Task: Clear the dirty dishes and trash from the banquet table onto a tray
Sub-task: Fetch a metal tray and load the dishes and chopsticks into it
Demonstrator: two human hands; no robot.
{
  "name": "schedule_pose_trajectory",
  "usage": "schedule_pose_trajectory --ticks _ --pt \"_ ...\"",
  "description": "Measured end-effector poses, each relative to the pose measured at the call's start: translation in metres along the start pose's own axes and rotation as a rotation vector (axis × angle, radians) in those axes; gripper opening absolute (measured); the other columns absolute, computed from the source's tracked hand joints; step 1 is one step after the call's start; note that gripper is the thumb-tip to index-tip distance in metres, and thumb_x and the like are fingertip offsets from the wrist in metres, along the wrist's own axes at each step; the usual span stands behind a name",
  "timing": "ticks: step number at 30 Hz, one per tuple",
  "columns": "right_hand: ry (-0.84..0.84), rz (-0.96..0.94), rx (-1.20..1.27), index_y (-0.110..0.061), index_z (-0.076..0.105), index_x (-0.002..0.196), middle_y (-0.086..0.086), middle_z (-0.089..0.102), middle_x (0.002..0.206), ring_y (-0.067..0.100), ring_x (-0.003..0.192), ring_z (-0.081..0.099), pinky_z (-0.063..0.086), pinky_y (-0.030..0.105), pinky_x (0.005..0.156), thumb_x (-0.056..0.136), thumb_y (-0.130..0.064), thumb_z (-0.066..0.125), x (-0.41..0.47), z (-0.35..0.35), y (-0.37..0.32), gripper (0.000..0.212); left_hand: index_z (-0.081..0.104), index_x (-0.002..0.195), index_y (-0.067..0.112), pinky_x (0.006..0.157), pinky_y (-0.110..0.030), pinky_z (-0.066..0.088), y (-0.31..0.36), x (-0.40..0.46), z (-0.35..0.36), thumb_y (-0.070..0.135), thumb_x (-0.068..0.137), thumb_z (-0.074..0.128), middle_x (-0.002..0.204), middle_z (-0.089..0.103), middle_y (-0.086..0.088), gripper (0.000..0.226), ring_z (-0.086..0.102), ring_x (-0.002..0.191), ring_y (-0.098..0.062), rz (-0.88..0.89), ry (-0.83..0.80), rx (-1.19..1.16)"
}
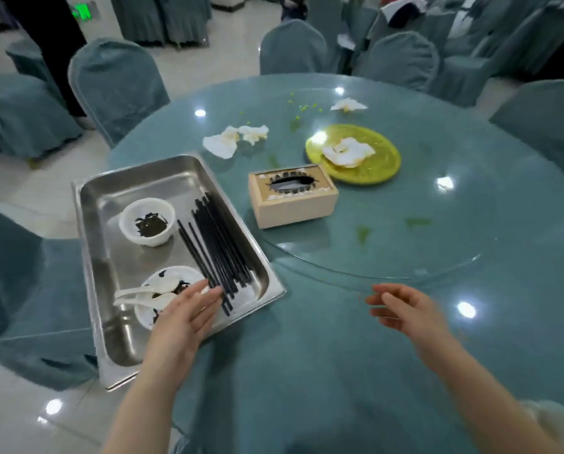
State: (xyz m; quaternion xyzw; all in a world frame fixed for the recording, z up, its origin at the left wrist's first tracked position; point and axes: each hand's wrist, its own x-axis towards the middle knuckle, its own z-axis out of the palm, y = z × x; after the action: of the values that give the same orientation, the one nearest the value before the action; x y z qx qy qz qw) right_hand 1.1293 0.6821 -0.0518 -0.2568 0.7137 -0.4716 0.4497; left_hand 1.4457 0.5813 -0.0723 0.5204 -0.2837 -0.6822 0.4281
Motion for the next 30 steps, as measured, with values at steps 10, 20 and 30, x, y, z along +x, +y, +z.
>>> schedule_pose_trajectory --ticks 10,20,30 --pt "0.412 -0.208 -0.426 -0.027 0.064 0.096 -0.012 0.07 0.089 -0.005 0.075 0.062 0.043 0.008 0.067 0.085 -0.005 0.067 -0.077 -0.154 0.048 0.024 0.058 0.117 0.014 0.084 -0.029 0.051 -0.049 -0.013 0.116 0.012 0.1 0.038 0.1 0.073 -0.005 0.026 0.067 0.096 -0.017 -0.076 -0.249 0.137" --pt "0.082 0.108 -0.591 -0.052 0.045 0.12 -0.024 0.05 0.115 -0.002 0.102 0.048 0.035 0.019 0.085 0.058 -0.068 0.068 -0.098 -0.217 0.107 0.068 0.055 0.122 0.013 0.092 -0.035 0.044 -0.098 -0.039 0.18 0.013 0.1 0.039 0.11 0.069 -0.009 0.028 0.063 0.105 -0.022 -0.151 -0.299 0.239" --pt "0.099 0.063 -0.376 -0.05 0.053 0.105 -0.018 0.058 0.112 0.0 0.098 0.057 0.047 0.018 0.076 0.054 -0.052 0.072 -0.09 -0.231 0.114 0.055 0.06 0.118 0.015 0.086 -0.031 0.047 -0.119 -0.061 0.216 0.016 0.098 0.046 0.105 0.074 -0.004 0.024 0.066 0.105 -0.02 -0.183 -0.354 0.329"
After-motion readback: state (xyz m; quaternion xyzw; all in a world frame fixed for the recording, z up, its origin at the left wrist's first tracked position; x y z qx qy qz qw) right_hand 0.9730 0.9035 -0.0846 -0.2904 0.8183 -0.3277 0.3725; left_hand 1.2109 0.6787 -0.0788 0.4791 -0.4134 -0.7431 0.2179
